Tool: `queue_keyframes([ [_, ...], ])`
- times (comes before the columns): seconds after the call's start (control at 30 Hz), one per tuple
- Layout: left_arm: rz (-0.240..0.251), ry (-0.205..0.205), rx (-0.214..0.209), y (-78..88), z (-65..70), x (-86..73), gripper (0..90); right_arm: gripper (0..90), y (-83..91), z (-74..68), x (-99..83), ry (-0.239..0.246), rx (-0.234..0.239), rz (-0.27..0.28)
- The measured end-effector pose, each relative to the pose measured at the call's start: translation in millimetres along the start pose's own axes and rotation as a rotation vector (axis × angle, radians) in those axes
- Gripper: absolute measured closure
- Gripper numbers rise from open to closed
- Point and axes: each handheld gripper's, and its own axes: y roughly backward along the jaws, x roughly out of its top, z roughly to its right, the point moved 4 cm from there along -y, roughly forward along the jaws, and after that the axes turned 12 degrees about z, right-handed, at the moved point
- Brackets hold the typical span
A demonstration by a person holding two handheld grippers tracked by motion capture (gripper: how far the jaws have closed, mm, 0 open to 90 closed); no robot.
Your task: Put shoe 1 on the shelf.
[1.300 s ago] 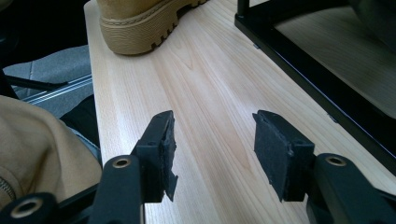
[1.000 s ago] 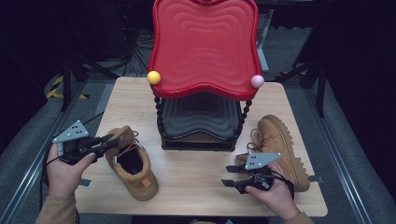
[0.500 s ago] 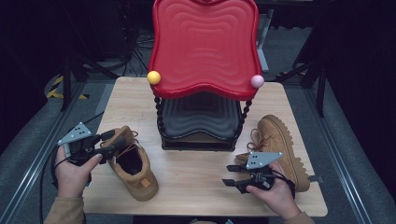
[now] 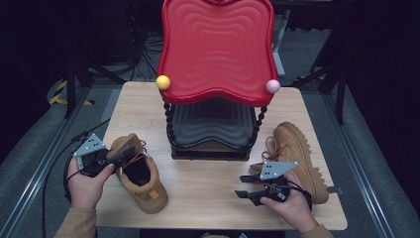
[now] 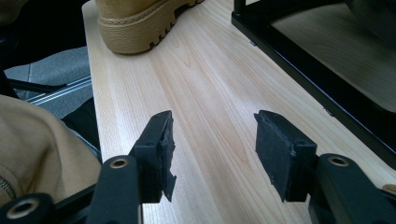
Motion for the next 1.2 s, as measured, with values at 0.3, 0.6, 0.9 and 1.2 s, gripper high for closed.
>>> queue_keyframes([
  [0.3, 0.008, -0.022, -0.066, 1.5, 5.9, 10.7, 82.3, 47.7, -0.9, 0.5, -2.4, -0.003, -0.001, -0.005],
  [0.6, 0.054, -0.091, -0.132, 8.1, 17.5, 44.9, 82.3, 47.7, 0.8, -1.4, -7.5, -0.019, -0.007, -0.01],
  [0.9, 0.042, -0.172, -0.242, 11.9, 19.0, 80.1, 82.2, 48.3, -9.2, -11.9, -17.6, -0.018, 0.025, -0.042],
  [1.2, 0.046, -0.187, -0.258, 14.1, 20.7, 108.0, 82.2, 48.2, -16.2, -16.0, -24.6, -0.015, 0.046, -0.063],
])
